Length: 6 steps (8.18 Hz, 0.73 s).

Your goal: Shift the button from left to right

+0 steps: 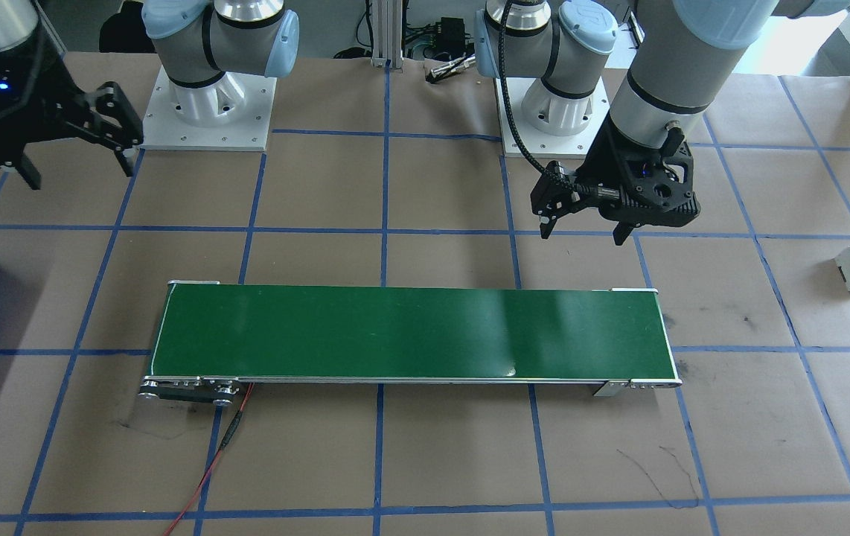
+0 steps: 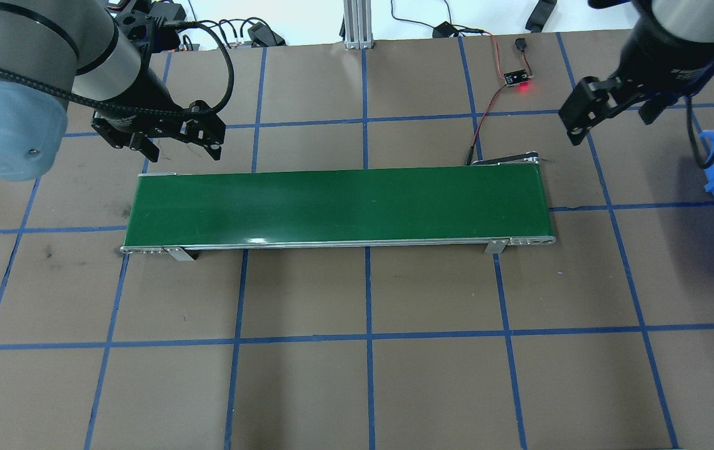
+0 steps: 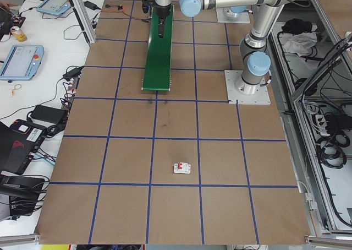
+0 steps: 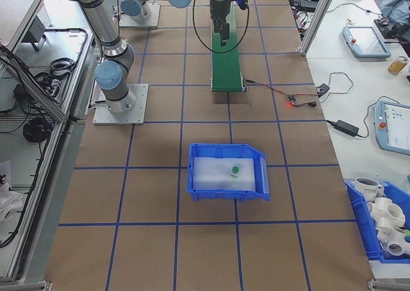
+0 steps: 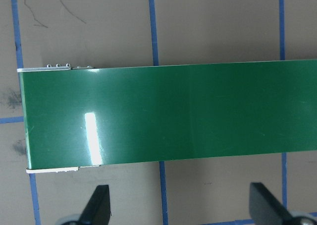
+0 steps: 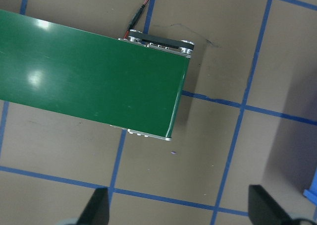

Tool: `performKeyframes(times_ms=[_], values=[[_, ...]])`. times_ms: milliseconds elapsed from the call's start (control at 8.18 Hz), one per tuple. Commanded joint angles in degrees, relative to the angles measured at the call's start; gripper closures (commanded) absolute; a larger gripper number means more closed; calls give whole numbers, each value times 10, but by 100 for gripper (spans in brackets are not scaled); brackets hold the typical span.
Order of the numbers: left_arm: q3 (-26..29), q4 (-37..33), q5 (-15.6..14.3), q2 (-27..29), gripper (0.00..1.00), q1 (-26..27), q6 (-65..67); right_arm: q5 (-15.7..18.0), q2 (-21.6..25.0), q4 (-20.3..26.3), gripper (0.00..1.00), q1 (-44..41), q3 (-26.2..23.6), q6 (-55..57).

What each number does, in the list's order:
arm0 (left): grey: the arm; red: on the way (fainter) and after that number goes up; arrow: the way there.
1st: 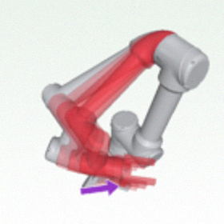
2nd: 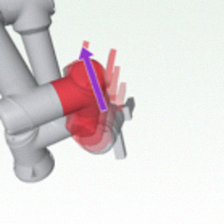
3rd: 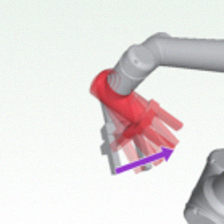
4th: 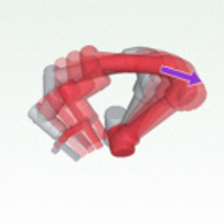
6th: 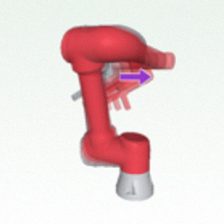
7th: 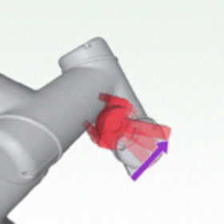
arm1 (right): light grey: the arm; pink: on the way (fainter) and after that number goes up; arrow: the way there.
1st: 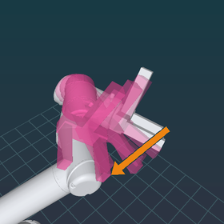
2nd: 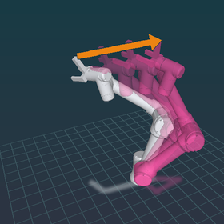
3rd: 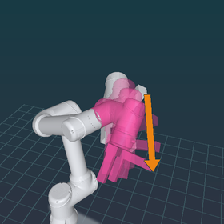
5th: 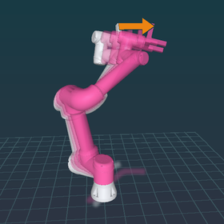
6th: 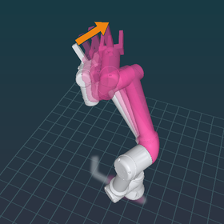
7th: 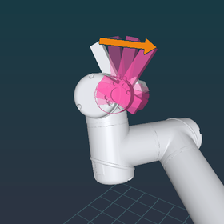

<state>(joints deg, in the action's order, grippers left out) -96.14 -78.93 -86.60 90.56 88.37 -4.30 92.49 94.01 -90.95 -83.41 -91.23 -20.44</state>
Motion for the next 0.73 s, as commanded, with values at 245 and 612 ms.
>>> performKeyframes(times_ms=[245, 612], values=[[0, 1, 0, -1, 0, 0, 0, 4, -8, 0, 0, -66, 1, 127], [-1, 1, -1, -1, 0, 0, -1, 6, -8, 0, 0, -66, 1, 127]])
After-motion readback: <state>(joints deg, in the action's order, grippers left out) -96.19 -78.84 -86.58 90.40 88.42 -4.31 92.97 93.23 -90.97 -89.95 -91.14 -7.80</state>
